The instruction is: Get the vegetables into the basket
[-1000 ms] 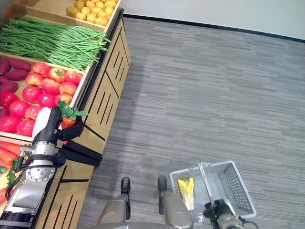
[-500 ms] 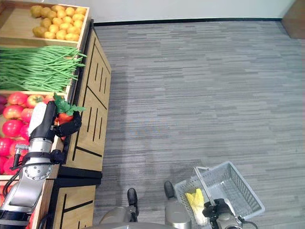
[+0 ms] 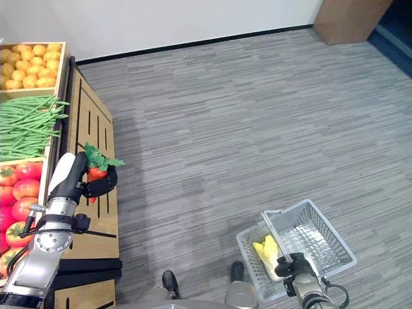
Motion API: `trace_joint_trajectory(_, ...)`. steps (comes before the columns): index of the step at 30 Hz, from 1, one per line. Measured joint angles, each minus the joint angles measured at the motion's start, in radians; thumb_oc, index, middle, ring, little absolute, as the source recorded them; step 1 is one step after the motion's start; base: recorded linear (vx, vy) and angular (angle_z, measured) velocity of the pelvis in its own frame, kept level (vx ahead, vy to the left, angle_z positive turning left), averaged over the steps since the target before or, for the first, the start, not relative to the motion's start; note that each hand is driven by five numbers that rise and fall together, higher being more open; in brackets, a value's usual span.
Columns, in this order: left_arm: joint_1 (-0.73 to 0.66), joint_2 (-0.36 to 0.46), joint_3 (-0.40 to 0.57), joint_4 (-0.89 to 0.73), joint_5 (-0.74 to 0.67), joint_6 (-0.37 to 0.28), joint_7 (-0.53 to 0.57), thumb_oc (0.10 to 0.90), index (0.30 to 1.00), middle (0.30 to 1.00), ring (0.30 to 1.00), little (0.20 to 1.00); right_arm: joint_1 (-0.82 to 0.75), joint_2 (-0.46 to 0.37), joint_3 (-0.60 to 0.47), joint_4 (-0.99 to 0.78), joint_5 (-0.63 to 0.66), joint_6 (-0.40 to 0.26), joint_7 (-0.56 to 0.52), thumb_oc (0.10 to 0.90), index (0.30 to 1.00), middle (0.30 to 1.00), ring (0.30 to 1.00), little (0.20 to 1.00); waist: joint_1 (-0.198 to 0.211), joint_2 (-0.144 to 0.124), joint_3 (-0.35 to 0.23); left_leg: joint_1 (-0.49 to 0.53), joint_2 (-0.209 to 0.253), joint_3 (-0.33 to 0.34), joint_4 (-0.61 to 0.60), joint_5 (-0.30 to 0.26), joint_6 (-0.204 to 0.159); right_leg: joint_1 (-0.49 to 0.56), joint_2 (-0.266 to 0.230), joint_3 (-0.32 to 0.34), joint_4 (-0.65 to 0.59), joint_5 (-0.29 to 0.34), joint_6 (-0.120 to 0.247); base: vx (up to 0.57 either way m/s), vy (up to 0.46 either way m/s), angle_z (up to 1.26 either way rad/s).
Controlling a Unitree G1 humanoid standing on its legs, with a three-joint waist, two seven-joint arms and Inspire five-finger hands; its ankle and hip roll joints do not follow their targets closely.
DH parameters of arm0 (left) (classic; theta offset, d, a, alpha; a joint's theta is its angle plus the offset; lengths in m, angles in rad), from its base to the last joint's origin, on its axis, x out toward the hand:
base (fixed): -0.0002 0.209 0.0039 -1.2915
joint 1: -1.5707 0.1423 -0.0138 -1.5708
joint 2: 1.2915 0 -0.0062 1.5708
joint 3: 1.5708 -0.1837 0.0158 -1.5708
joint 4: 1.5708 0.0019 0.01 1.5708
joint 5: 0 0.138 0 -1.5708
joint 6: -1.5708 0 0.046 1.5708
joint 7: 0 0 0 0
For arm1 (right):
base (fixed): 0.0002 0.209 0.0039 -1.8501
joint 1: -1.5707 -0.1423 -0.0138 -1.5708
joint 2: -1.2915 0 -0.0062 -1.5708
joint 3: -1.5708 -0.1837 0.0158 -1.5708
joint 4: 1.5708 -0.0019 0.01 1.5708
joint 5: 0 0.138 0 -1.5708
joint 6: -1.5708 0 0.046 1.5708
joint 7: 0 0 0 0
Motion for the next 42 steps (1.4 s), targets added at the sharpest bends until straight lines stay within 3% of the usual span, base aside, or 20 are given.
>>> trace_joint_trajectory(10,-0.118,-0.058,-0.209,0.281,0.023,0.038,-0.059,0.400,0.300,0.300,0.300,0.300,-0.027,-0.009,0.053,-0.229,-0.001,0.046,-0.007,0.400,0.300,0.300,0.300,0.300,-0.016,0.018,-0.056,0.009,-0.015,-0.053,-0.029,0.029,0.002,0.046,-0.012,-0.049,-0.039,0.016,0.002,0.01,-0.061,0.16)
trace_joint_trajectory(18,-0.245,-0.063,-0.302,0.338,0.101,0.045,-0.068,0.400,0.300,0.300,0.300,0.300,-0.132,-0.028,0.150,-0.415,-0.002,0.057,-0.008,0.400,0.300,0.300,0.300,0.300,-0.018,0.043,-0.072,0.002,-0.012,-0.055,-0.029,0.037,0.006,0.039,-0.013,-0.048,-0.040,0.021,0.001,0.02,-0.064,0.01)
trace_joint_trajectory(20,-0.347,-0.110,-0.361,0.506,0.125,0.053,-0.058,0.400,0.300,0.300,0.300,0.300,-0.143,-0.034,0.219,-0.489,-0.001,0.057,-0.002,0.400,0.300,0.300,0.300,0.300,-0.034,0.066,-0.085,-0.001,-0.010,-0.053,-0.029,0.038,0.006,0.033,-0.010,-0.044,-0.040,0.021,0.001,0.02,-0.066,-0.06)
trace_joint_trajectory(24,-0.436,-0.201,-0.455,0.645,0.152,0.067,-0.053,0.400,0.300,0.300,0.300,0.300,-0.146,-0.030,0.299,-0.594,-0.002,0.057,0.026,0.400,0.300,0.300,0.300,0.300,-0.069,0.088,-0.092,-0.016,-0.004,-0.045,-0.029,0.040,0.007,0.004,-0.004,-0.023,-0.040,0.025,-0.003,0.00,-0.045,-0.15)
trace_joint_trajectory(28,-0.471,-0.268,-0.499,0.693,0.170,0.066,-0.051,0.400,0.300,0.300,0.300,0.300,-0.155,-0.049,0.359,-0.597,-0.005,0.058,0.034,0.400,0.300,0.300,0.300,0.300,-0.079,0.110,-0.085,-0.019,0.001,-0.047,-0.029,0.040,0.007,-0.003,0.001,-0.016,-0.040,0.025,-0.003,0.00,-0.028,-0.07)
trace_joint_trajectory(33,-0.488,-0.339,-0.549,0.778,0.188,0.070,-0.040,0.400,0.300,0.300,0.300,0.300,-0.163,-0.060,0.428,-0.619,-0.005,0.058,0.057,0.400,0.300,0.300,0.300,0.300,-0.101,0.158,-0.080,-0.035,0.004,-0.046,-0.029,0.041,0.004,-0.019,0.004,-0.014,-0.040,0.027,-0.005,0.00,-0.005,-0.01)
trace_joint_trajectory(42,-0.486,-0.359,-0.561,0.809,0.219,0.060,-0.025,0.400,0.300,0.300,0.300,0.300,-0.163,-0.092,0.471,-0.764,-0.005,0.059,0.082,0.400,0.300,0.300,0.300,0.300,-0.114,0.160,-0.080,-0.046,0.012,-0.038,-0.030,0.044,0.001,-0.035,0.013,-0.007,-0.040,0.029,-0.008,0.00,-0.011,-0.01)
